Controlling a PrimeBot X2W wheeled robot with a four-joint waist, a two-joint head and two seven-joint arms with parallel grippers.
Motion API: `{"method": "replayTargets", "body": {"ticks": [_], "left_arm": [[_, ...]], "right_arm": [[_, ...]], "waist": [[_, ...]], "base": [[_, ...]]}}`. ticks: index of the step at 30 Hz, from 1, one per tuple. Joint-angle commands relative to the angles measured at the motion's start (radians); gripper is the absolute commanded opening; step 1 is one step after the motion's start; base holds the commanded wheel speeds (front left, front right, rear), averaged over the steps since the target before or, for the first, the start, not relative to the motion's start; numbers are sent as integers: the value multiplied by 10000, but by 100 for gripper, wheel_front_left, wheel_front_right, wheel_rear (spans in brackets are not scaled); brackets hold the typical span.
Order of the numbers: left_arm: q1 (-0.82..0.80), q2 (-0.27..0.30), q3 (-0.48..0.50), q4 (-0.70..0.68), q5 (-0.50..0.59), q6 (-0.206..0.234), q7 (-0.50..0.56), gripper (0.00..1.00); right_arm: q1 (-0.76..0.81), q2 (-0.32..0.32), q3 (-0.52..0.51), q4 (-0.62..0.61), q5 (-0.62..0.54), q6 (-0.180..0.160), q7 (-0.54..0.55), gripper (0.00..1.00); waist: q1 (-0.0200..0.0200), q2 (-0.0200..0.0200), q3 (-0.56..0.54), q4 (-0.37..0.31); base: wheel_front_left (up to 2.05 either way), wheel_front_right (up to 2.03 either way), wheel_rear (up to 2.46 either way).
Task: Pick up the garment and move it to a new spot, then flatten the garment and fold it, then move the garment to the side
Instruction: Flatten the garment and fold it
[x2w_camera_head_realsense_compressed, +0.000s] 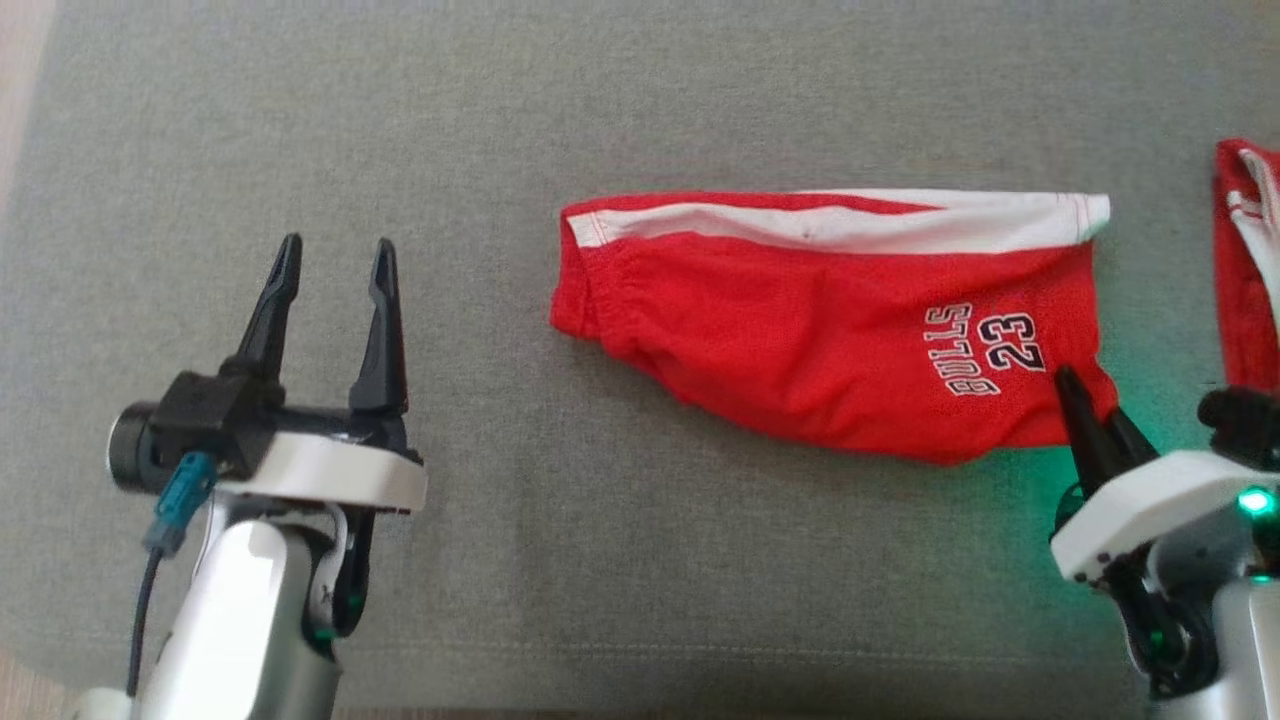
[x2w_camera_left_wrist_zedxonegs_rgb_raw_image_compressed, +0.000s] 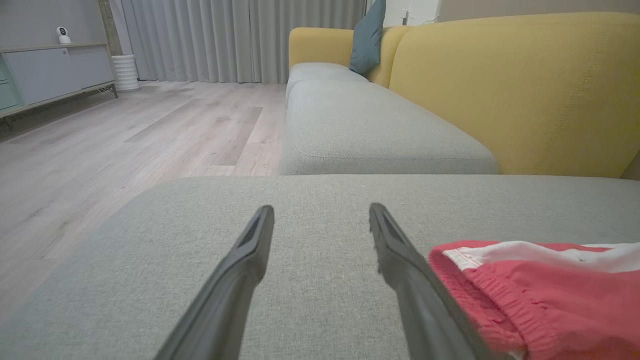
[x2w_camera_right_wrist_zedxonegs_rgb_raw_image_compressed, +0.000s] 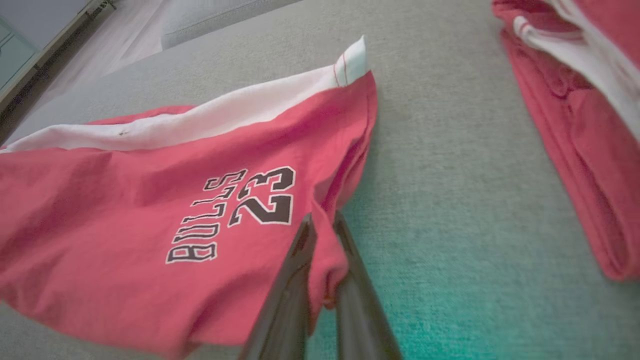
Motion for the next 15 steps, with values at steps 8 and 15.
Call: {"method": "replayTargets", "body": {"ticks": [8, 15], "left_arm": [[44, 53, 422, -271, 97, -47, -51, 100], [128, -80, 342, -170, 108, -91, -51, 100]], "right_arm": [[-318, 10, -29, -318, -19, 39, -255, 0], [-1636, 41, 1559, -1347, -242, 39, 383, 0]], "waist": [[1, 0, -317, 46], [1, 0, -696, 279]], "base": [[0, 0, 0], [0, 0, 0]]}}
